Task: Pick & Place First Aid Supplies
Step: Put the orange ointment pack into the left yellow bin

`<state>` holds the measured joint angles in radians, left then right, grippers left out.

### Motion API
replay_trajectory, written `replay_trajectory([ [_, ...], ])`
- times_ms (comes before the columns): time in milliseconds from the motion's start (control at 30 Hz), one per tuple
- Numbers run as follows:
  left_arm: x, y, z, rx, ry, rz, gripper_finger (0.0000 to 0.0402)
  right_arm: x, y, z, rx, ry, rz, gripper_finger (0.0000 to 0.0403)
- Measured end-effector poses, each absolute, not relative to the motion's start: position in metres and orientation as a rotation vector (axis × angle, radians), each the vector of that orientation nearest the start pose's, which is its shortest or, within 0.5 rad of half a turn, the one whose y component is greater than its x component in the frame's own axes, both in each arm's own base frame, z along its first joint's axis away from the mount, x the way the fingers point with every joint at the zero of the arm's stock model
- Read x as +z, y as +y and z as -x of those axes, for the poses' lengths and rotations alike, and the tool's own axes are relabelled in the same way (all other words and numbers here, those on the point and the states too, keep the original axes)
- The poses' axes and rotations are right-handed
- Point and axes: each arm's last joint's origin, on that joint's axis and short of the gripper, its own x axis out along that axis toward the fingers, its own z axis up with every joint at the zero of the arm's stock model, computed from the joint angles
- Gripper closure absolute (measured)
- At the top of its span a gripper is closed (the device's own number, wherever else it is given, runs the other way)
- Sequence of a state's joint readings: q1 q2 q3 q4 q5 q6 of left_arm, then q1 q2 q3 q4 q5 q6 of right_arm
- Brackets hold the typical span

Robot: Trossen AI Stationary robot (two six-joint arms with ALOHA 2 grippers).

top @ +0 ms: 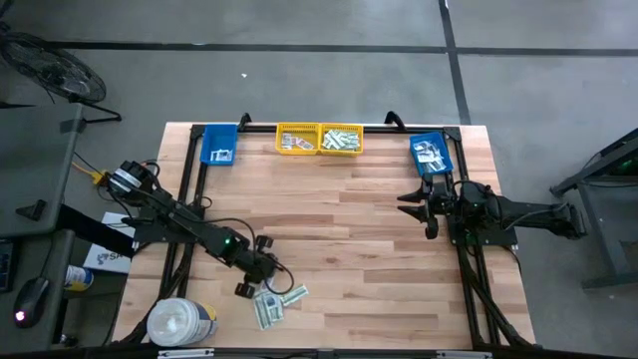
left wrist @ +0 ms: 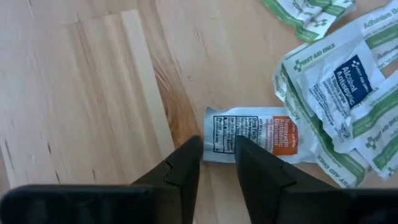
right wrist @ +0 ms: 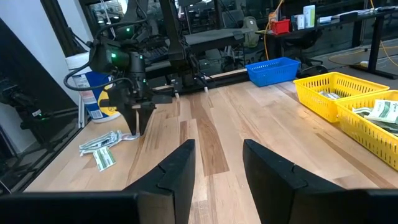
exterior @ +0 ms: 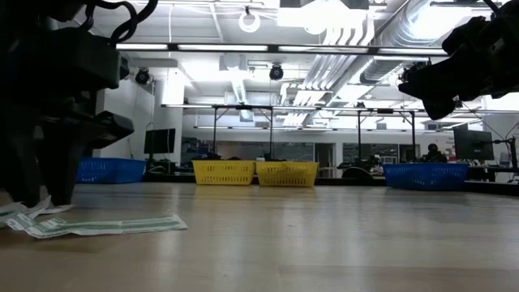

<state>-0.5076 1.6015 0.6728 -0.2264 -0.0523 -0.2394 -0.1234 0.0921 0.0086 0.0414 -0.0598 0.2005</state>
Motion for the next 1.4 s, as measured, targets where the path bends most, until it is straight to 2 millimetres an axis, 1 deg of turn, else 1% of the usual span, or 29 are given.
replay_trajectory([
  [67, 0.118, -0.126, -0.230, -0.261, 1.154, -0.113, 0.0318, 0.163, -0.011, -0.102, -0.068, 0.035, -0.204, 0.0274],
  [233, 0.118, -0.125, -0.229, -0.253, 1.156, -0.117, 0.0389, 0.163, -0.011, -0.102, -0.068, 0.035, -0.204, 0.0274],
  [467, 0.119, -0.125, -0.231, -0.232, 1.162, -0.096, 0.0398, 0.163, -0.011, -0.102, -0.068, 0.035, -0.204, 0.0274],
  [567, 0.126, -0.128, -0.237, -0.217, 1.145, -0.103, 0.0399, 0.163, -0.011, -0.102, -0.068, 0.035, -0.204, 0.0274],
  [667, 0.140, -0.132, -0.247, -0.186, 1.144, -0.152, 0.0400, 0.163, -0.011, -0.102, -0.068, 0.035, -0.204, 0.0274],
  [733, 0.152, -0.132, -0.252, -0.104, 1.158, -0.223, 0.0400, 0.163, -0.011, -0.102, -0.067, 0.035, -0.204, 0.0274],
  [833, 0.182, -0.134, -0.266, 0.007, 1.098, -0.293, 0.0400, 0.163, -0.011, -0.102, -0.067, 0.036, -0.204, 0.0274],
  [900, 0.199, -0.135, -0.270, 0.079, 1.079, -0.364, 0.0401, 0.163, -0.011, -0.102, -0.068, 0.036, -0.204, 0.0274],
  [1000, 0.227, -0.134, -0.283, 0.207, 0.961, -0.462, 0.0401, 0.163, -0.011, -0.102, -0.068, 0.036, -0.204, 0.0274],
  [1100, 0.249, -0.124, -0.294, 0.393, 0.855, -0.557, 0.0401, 0.163, -0.011, -0.102, -0.068, 0.036, -0.204, 0.0274],
  [1200, 0.262, -0.106, -0.303, 0.547, 0.810, -0.626, 0.0401, 0.163, -0.011, -0.102, -0.068, 0.036, -0.204, 0.0274],
  [1267, 0.264, -0.087, -0.310, 0.597, 0.835, -0.633, 0.0401, 0.163, -0.011, -0.102, -0.067, 0.036, -0.204, 0.0274],
  [1400, 0.263, -0.039, -0.320, 0.706, 0.904, -0.582, 0.0401, 0.163, -0.011, -0.102, -0.068, 0.036, -0.204, 0.0274],
])
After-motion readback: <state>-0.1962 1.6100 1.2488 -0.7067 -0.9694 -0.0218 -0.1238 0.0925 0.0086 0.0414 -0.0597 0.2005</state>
